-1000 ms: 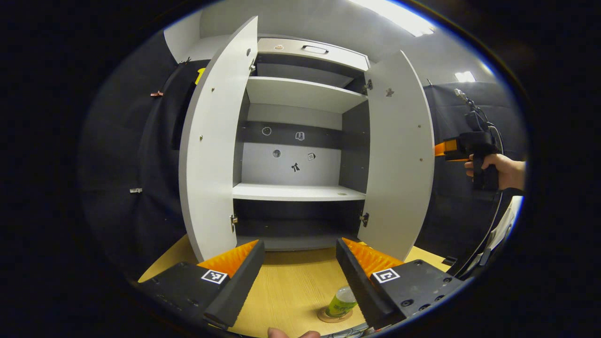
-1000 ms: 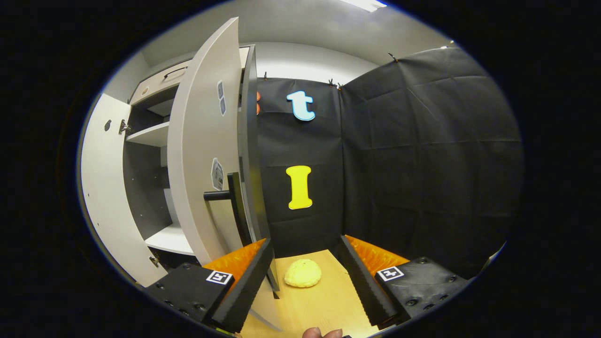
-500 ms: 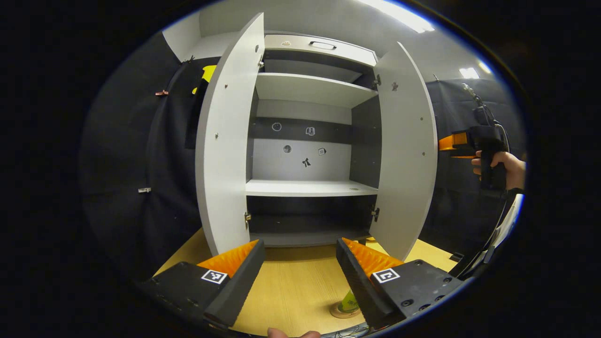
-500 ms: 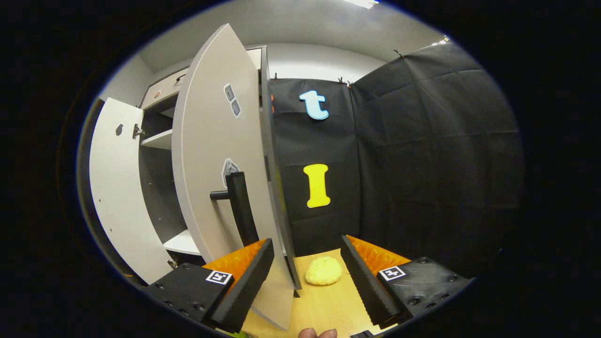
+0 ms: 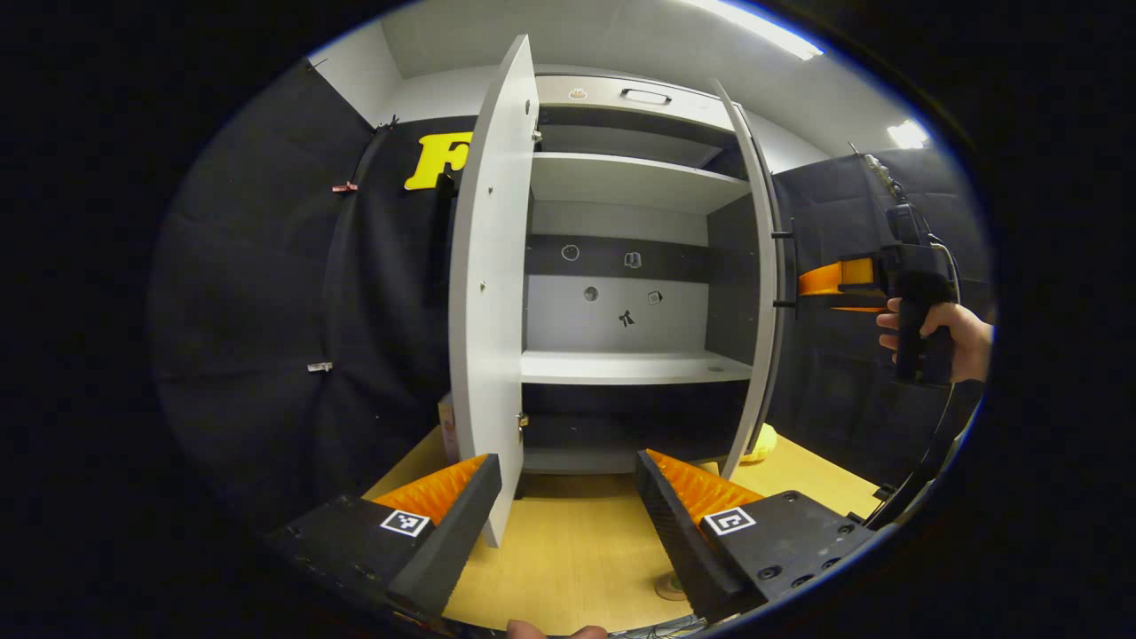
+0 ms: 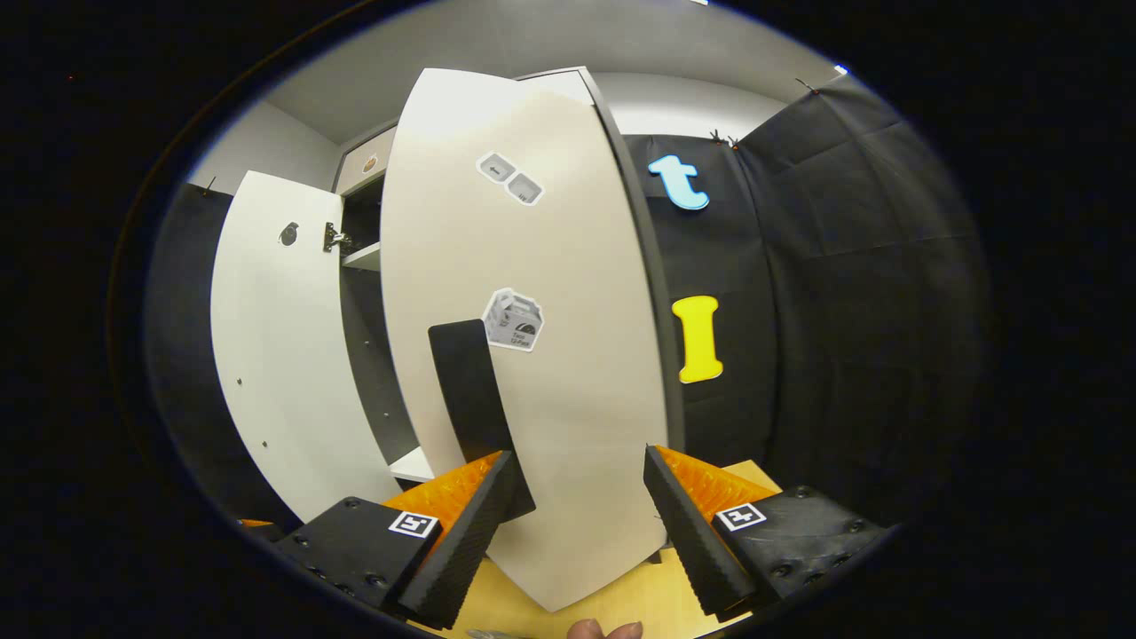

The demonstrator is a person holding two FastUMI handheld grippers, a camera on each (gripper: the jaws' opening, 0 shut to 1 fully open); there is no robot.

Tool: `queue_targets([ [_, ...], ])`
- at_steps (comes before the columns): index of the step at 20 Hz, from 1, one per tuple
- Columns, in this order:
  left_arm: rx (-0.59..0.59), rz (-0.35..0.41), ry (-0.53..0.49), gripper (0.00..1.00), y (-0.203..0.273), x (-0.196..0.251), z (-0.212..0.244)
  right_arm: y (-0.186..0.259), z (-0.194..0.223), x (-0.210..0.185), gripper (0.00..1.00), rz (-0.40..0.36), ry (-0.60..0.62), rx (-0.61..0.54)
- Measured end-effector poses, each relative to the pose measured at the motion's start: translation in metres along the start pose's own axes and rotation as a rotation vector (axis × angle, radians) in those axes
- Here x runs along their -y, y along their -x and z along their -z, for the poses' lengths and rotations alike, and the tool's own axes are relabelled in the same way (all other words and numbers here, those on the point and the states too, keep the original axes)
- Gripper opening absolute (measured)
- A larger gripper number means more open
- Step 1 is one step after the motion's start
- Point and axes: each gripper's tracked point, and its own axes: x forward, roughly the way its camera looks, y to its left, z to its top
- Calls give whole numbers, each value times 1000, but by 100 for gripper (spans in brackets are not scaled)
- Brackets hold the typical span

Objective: Grasp the bottle in the cabinet with the left hand and place it on the coaster, then close the right door with the right hand and the left door with the left hand.

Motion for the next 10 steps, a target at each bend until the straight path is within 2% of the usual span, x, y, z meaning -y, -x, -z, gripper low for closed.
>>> queue_targets([
  [3,0,-40,4,96,6,-21,-8,-18,0,-15,98,2,57,18],
  [10,-3,-105,23,96,15,-68,-19,-41,4,-25,98,14,51,19],
])
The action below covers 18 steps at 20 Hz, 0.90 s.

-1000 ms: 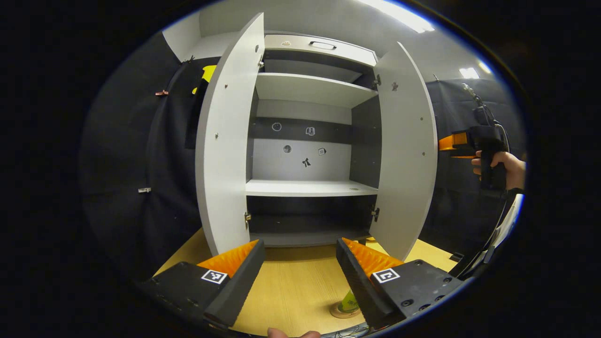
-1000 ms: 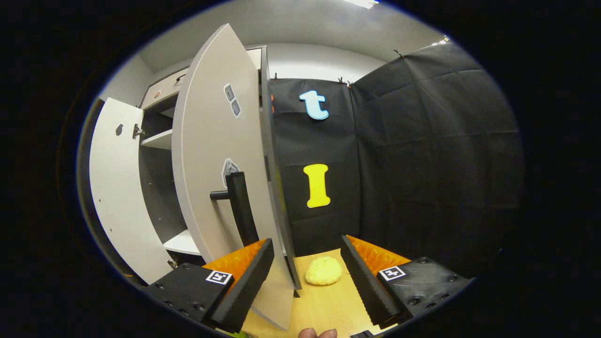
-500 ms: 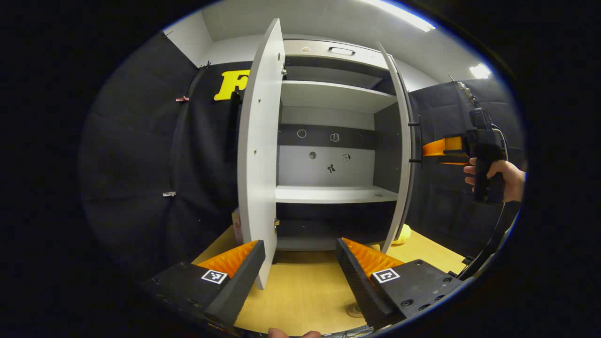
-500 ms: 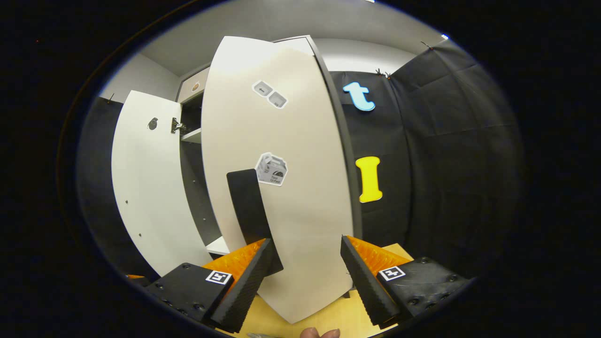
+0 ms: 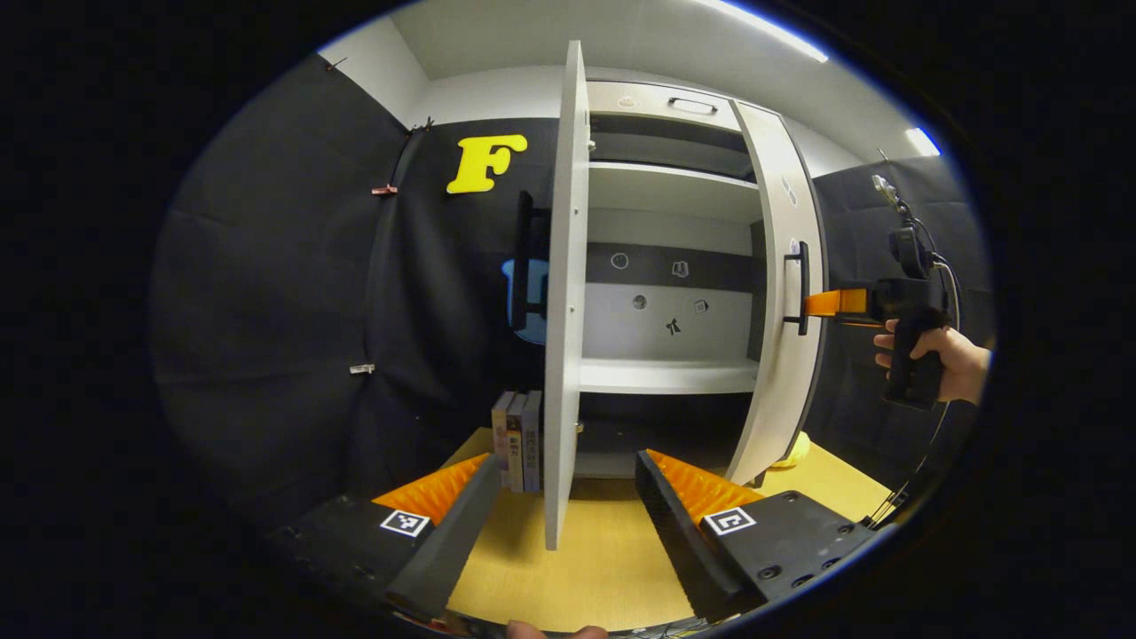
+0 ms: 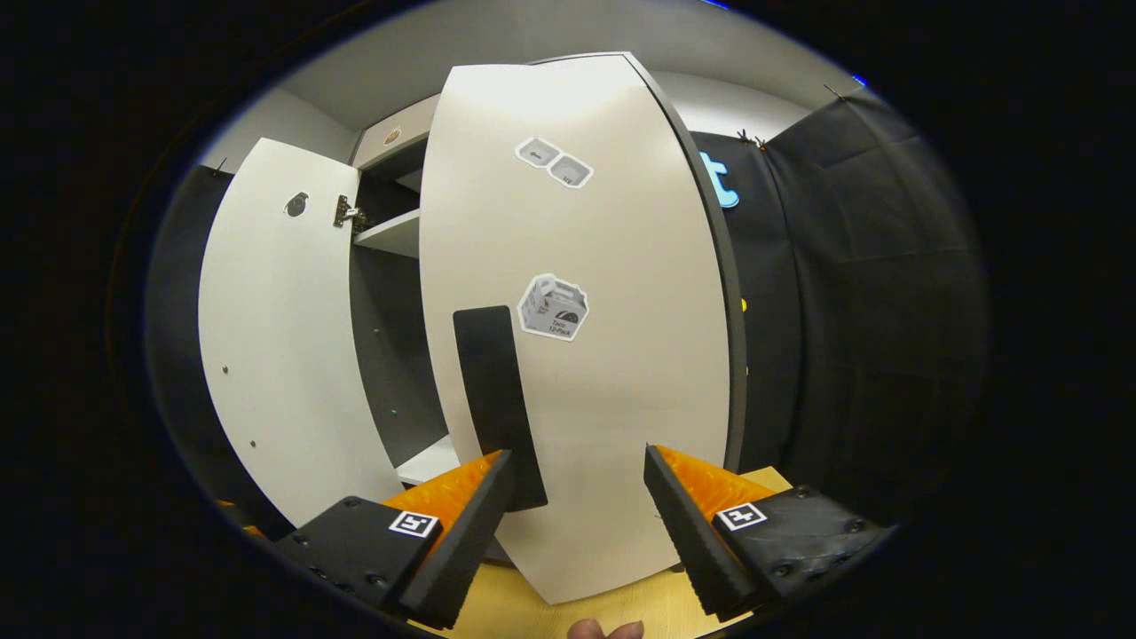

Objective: Grasp the bottle in the cabinet with the left hand and place it on the coaster, then close the right door with the right hand and the left door with the left hand.

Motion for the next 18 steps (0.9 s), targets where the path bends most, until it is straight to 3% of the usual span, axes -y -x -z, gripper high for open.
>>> queue_targets([
  [8,41,-102,50,96,-27,-67,-37,-14,2,-8,98,39,50,-15],
  [13,82,-156,60,94,-57,-93,-71,14,10,10,98,63,43,-40],
  [18,100,-157,66,94,-84,-99,-90,48,14,36,98,103,81,-45],
])
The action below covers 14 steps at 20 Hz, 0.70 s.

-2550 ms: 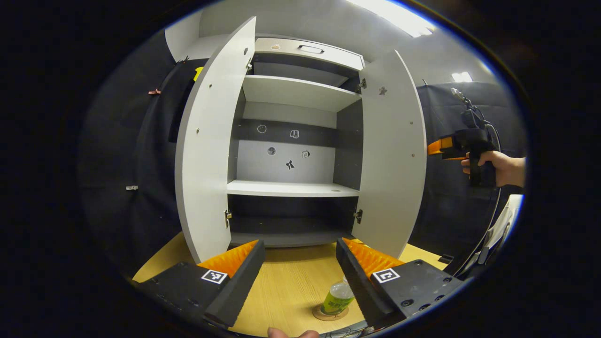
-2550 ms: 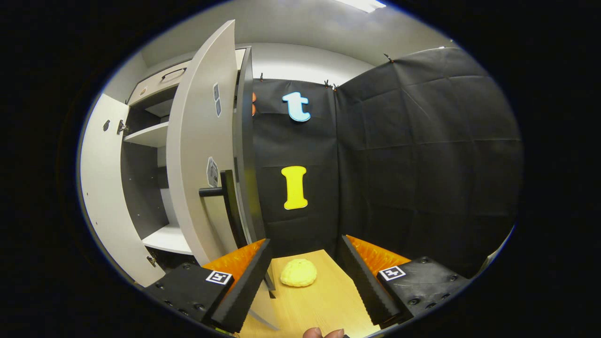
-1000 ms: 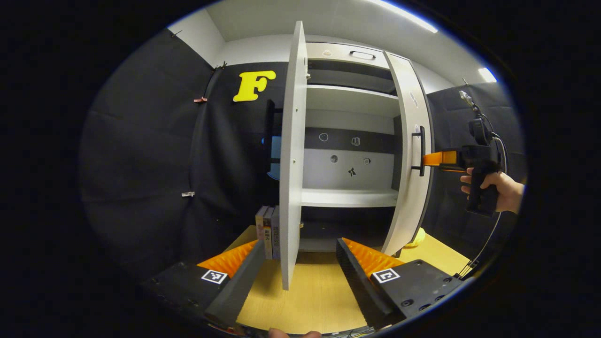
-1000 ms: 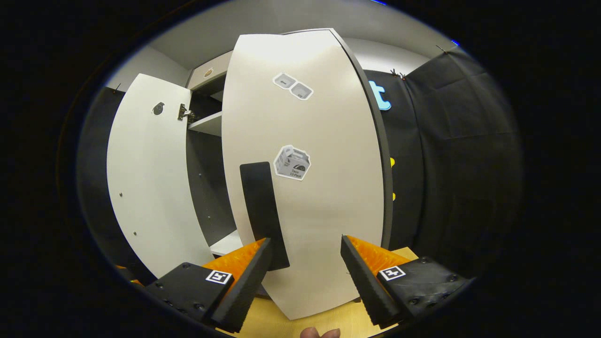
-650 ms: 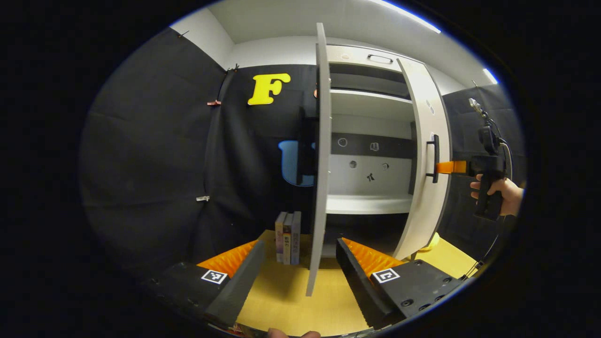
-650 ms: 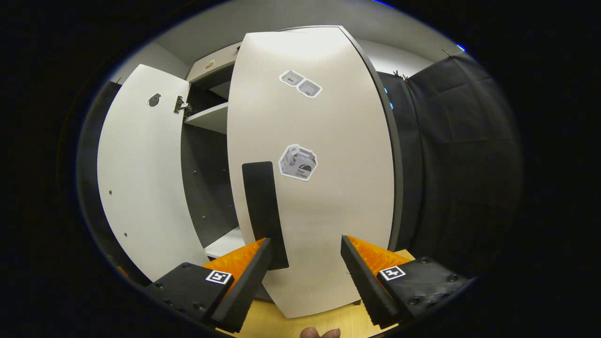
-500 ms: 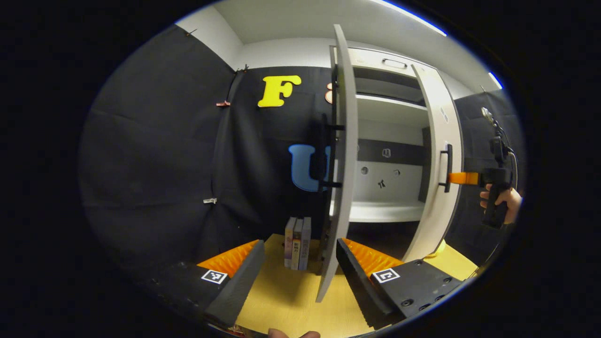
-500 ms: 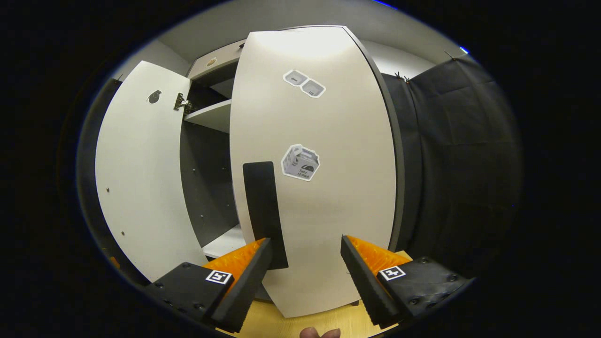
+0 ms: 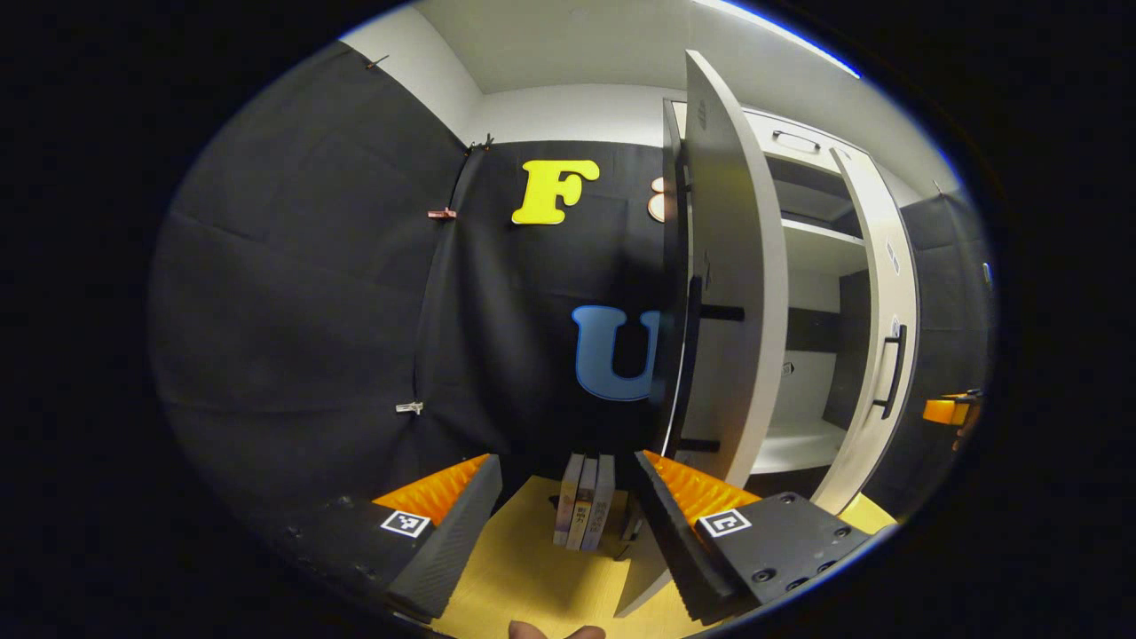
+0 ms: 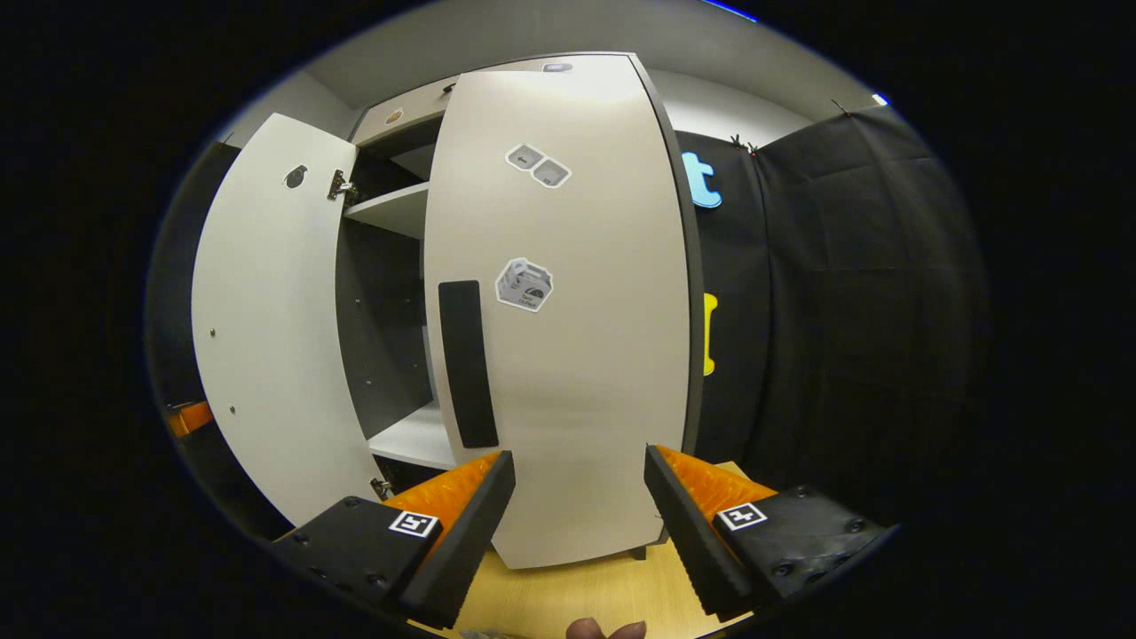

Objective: Grasp the bottle in the cabinet with the left hand and place it on the coaster, then close the right door with the right hand and the left door with the left hand.

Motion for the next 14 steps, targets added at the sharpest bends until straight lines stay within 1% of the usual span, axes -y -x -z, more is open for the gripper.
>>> queue_targets([
  [3,-14,17,-18,94,-12,9,3,12,3,11,98,14,-2,-5],
  [4,-26,19,-26,97,-11,12,5,16,3,15,98,20,-3,-7],
  [5,-27,24,-36,97,-11,14,7,19,4,19,98,26,-3,-10],
  [6,-27,42,-43,93,-9,19,7,24,6,24,98,34,-3,-10],
  [7,-29,55,-44,93,-7,23,8,28,7,28,98,40,-4,-11],
  [9,-31,47,-40,93,-2,26,8,33,13,33,98,43,-2,-21],
  [10,-31,42,-40,89,0,28,9,35,14,34,98,42,-1,-27],
  [11,-31,35,-35,88,0,29,8,37,17,36,98,39,-4,-34],
  [12,-34,28,-23,93,0,31,9,38,18,36,98,34,-9,-39],
  [14,-38,28,12,92,-3,36,9,39,18,37,98,28,-13,-42],
])
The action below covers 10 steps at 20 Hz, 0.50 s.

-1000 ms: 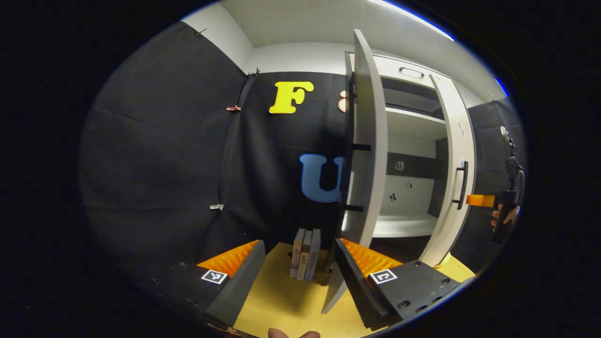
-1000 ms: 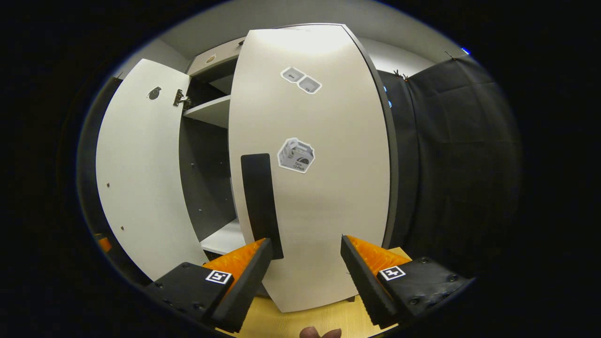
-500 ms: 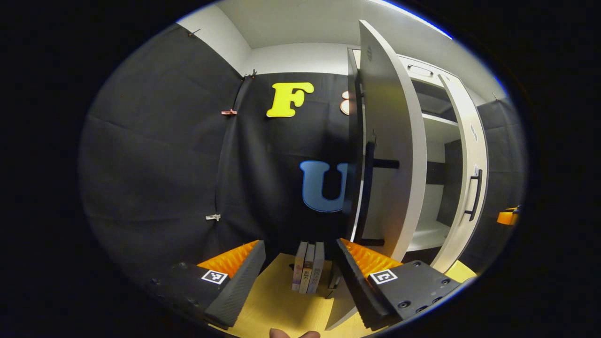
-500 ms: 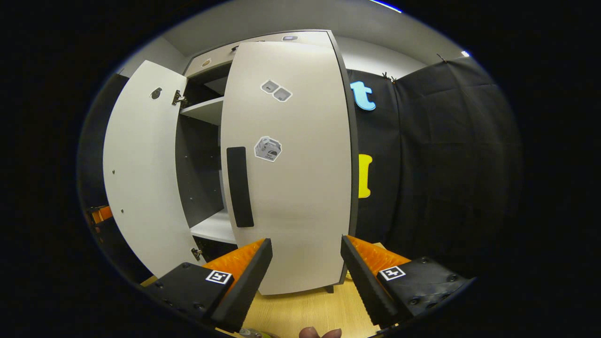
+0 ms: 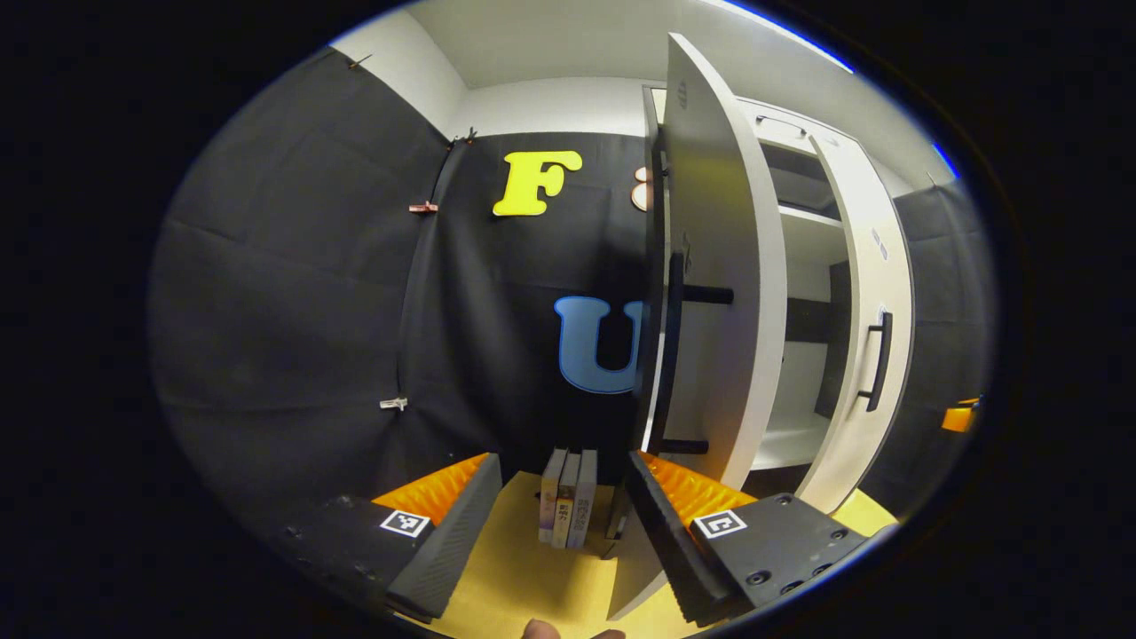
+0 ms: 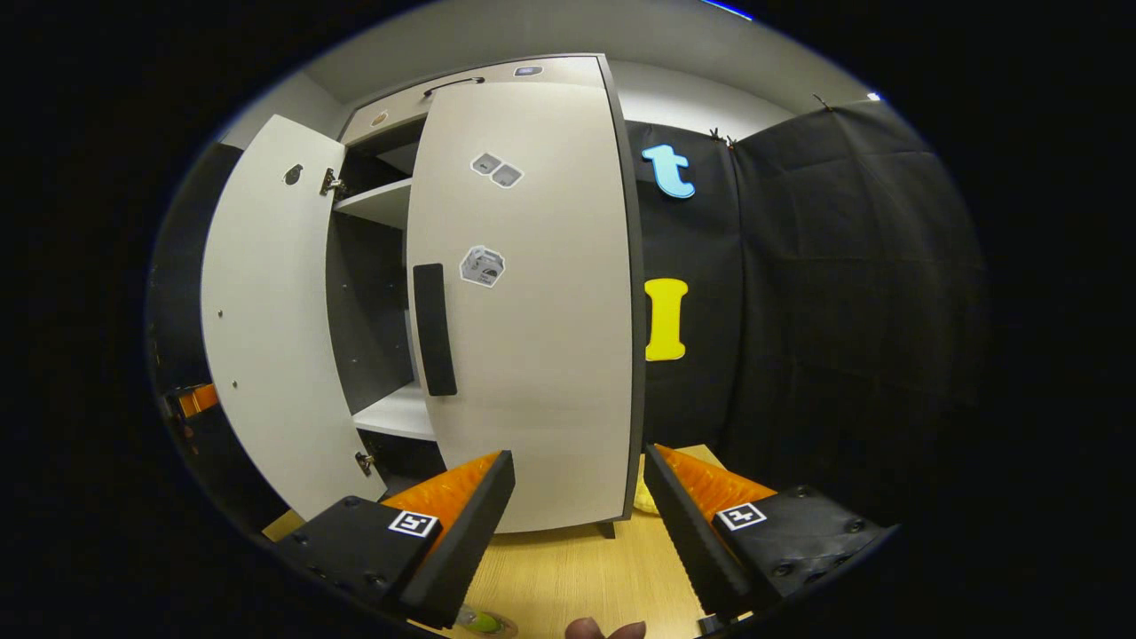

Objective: Grasp the bottle in the cabinet with the left hand and place it on the coaster, then close the right door with the right hand and the left door with the left hand.

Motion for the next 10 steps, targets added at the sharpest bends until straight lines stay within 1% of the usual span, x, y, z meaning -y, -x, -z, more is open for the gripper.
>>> queue_targets([
  [3,-9,54,33,92,2,24,2,0,2,0,98,-11,5,-3],
  [6,-7,80,26,92,9,47,6,2,0,3,98,-17,2,-1],
  [10,-21,140,8,92,8,79,10,5,5,12,98,-15,19,-6],
])
